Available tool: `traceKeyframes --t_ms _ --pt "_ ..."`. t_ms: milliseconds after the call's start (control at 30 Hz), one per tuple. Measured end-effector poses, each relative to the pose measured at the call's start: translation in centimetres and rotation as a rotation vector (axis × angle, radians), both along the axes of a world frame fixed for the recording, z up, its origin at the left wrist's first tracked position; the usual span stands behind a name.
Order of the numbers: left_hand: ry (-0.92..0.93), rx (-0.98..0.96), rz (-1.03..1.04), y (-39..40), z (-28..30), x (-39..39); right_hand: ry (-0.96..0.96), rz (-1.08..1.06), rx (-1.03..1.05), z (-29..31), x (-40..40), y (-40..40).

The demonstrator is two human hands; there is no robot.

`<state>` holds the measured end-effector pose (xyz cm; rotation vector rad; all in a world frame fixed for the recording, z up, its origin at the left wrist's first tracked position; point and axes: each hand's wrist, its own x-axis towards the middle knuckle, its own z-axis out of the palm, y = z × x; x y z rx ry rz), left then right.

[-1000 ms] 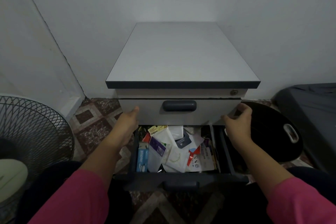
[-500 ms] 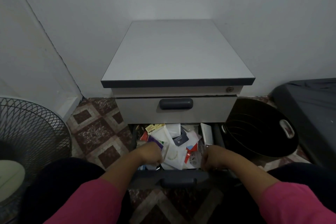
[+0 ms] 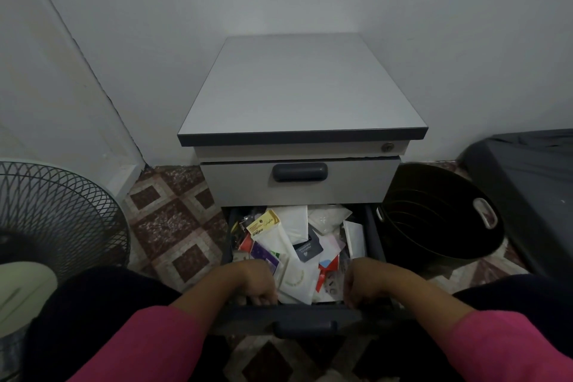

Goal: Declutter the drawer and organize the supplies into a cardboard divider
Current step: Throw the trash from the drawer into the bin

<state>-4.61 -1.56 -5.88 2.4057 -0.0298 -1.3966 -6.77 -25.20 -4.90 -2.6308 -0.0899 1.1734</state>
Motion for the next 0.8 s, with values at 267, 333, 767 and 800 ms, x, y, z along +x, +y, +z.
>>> traceKeyframes --t_ms 267,333,767,800 --pt "0.162 -0.02 -0.022 0.5 0.3 -0.9 0.094 0.056 -0.02 0.1 -1.2 0.5" --pt "0.209 -0.017 -0.033 0.5 0.0 -1.2 0.134 0.065 -0.024 0.0 -1.6 0.6" --pt "0.189 -0.022 -0.026 0.2 -0.9 -3.7 0.208 0.165 -0.1 0.5 -3.0 1.6" --pt "0.16 -0.019 -0.053 0.0 -0.6 -3.8 0.194 0.143 -0.076 0.8 -3.0 1.5"
